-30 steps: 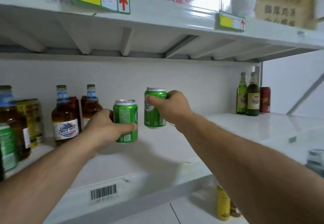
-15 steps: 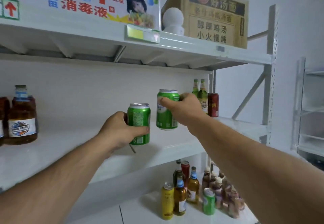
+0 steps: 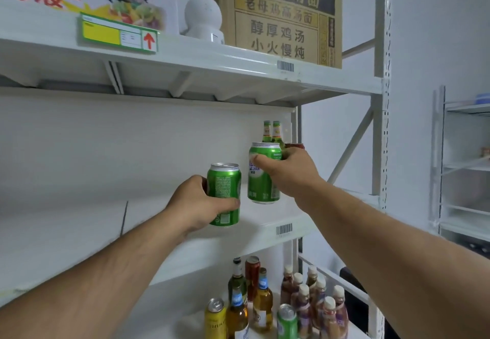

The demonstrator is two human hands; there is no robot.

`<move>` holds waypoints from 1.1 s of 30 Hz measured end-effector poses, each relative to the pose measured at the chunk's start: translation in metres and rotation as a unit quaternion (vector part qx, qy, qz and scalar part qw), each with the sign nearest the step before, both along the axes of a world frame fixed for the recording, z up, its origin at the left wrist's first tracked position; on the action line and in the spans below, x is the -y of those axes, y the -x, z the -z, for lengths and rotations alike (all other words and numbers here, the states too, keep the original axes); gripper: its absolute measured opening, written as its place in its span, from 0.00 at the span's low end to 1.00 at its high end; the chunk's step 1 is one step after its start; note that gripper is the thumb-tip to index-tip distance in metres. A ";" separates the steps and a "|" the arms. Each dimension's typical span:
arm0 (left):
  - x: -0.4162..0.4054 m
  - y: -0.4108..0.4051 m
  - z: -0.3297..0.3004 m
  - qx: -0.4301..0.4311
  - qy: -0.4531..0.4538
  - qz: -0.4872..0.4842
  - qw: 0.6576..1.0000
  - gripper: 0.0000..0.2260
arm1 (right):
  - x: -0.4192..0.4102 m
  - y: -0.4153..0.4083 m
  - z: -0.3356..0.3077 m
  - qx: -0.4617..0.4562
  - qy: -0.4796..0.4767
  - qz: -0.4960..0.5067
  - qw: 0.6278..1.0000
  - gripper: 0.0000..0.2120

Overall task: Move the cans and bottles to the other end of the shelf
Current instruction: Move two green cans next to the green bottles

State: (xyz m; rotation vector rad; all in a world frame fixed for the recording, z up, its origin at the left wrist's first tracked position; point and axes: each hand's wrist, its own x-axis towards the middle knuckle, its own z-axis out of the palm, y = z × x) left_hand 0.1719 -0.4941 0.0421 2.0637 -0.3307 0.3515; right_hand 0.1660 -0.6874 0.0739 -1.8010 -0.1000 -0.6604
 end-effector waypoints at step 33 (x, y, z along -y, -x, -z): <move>0.104 -0.241 -0.035 -0.025 0.065 -0.168 0.983 0.17 | 0.077 -0.323 -0.014 -0.077 0.103 -0.068 0.989 0.23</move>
